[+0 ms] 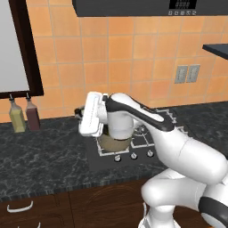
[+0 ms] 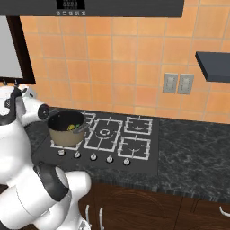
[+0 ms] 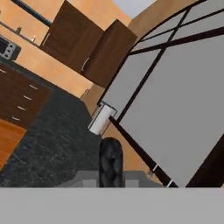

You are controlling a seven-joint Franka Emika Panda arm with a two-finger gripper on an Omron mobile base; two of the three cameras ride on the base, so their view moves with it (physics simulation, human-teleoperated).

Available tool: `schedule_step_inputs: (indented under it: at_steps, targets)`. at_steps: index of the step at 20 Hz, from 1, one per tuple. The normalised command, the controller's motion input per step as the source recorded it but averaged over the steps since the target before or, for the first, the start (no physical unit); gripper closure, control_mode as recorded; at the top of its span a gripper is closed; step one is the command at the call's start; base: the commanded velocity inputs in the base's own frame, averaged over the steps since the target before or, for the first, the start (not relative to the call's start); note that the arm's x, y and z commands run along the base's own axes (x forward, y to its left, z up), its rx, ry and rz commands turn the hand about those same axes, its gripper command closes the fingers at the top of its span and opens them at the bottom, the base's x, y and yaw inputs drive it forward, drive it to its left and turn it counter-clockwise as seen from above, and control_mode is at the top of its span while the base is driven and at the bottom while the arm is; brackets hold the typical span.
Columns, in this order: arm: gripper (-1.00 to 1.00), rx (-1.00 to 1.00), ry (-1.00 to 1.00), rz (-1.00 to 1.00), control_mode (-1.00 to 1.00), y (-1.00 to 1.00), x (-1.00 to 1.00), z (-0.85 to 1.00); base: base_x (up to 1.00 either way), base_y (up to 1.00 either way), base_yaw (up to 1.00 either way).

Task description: Put the cucumber and broccoli in the pot. Retrieve the spatula and lightly stir the vegetables in the pot.

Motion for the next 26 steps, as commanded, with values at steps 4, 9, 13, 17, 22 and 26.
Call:
schedule_step_inputs:
  at_steps: [4, 9, 13, 17, 22, 26]
  targets:
    - [1.00, 0.28, 0.22, -0.24, -1.00, -0.92, 0.79, 0.90, 0.00, 0.00, 0.00]
    - [1.00, 0.32, 0.34, -0.21, -1.00, -0.89, 0.74, 0.42, 0.00, 0.00, 0.00]
    - [1.00, 0.16, 0.30, -0.17, -1.00, -0.72, 0.36, 0.00, 0.00, 0.00, 0.00]
    - [1.00, 0.05, 0.17, -0.12, -1.00, -0.59, 0.36, -0.01, 0.00, 0.00, 0.00]
    - [1.00, 0.00, 0.06, -0.06, -1.00, -0.37, 0.32, -0.24, 0.00, 0.00, 0.00]
    - [1.00, 0.00, 0.00, -0.03, -1.00, -0.17, 0.18, -0.51, 0.00, 0.00, 0.00]
